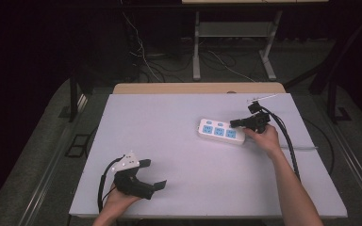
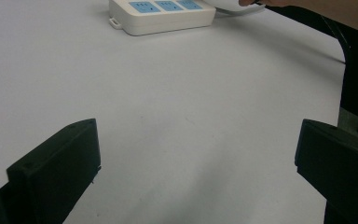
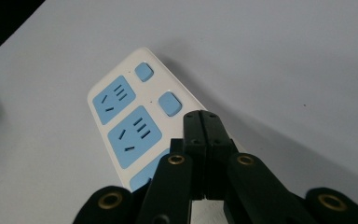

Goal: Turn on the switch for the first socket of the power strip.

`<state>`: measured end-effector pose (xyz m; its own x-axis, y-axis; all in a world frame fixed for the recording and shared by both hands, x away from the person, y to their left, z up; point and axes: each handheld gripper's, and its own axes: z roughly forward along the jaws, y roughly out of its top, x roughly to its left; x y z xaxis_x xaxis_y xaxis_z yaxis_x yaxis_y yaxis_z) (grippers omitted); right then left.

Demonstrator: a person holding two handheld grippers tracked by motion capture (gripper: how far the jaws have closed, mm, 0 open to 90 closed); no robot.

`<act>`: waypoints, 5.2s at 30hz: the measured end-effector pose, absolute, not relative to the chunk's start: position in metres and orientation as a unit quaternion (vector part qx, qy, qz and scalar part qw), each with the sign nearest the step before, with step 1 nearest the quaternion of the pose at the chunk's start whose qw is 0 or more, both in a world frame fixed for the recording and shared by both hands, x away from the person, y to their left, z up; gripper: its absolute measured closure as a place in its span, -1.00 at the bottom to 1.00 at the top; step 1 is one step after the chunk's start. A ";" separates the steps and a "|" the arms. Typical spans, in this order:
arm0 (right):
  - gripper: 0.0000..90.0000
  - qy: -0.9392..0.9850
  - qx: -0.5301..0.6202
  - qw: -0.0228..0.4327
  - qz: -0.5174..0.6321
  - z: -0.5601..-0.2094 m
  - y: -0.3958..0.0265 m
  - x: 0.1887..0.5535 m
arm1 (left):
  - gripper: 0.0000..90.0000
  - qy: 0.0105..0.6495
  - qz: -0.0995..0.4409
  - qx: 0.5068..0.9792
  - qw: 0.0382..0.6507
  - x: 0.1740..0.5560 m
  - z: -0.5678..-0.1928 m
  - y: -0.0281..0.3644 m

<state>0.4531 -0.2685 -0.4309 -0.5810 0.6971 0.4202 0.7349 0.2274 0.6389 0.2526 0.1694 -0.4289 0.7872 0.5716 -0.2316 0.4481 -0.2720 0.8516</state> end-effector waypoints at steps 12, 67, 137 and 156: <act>1.00 -0.786 -0.447 0.009 -0.426 -0.433 -0.268 0.452 | -1.00 0.320 0.060 0.796 0.510 0.253 -0.429 0.170; 1.00 -0.761 -0.472 0.007 -0.446 -0.440 -0.279 0.445 | -1.00 0.318 0.056 0.798 0.510 0.254 -0.430 0.169; -0.99 -0.745 -0.439 -0.050 -0.499 -0.381 -0.300 0.302 | -1.00 0.312 0.058 0.796 0.515 0.252 -0.428 0.166; -0.99 -0.773 -0.403 -0.053 -0.486 -0.416 -0.294 0.257 | -1.00 0.315 0.054 0.798 0.511 0.252 -0.429 0.166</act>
<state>0.2567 -0.2937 -0.4157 -0.6693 0.6751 0.3103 0.5723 0.2021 0.7947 0.2520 0.1662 -0.4288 0.7956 0.5582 -0.2354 0.4470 -0.2786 0.8500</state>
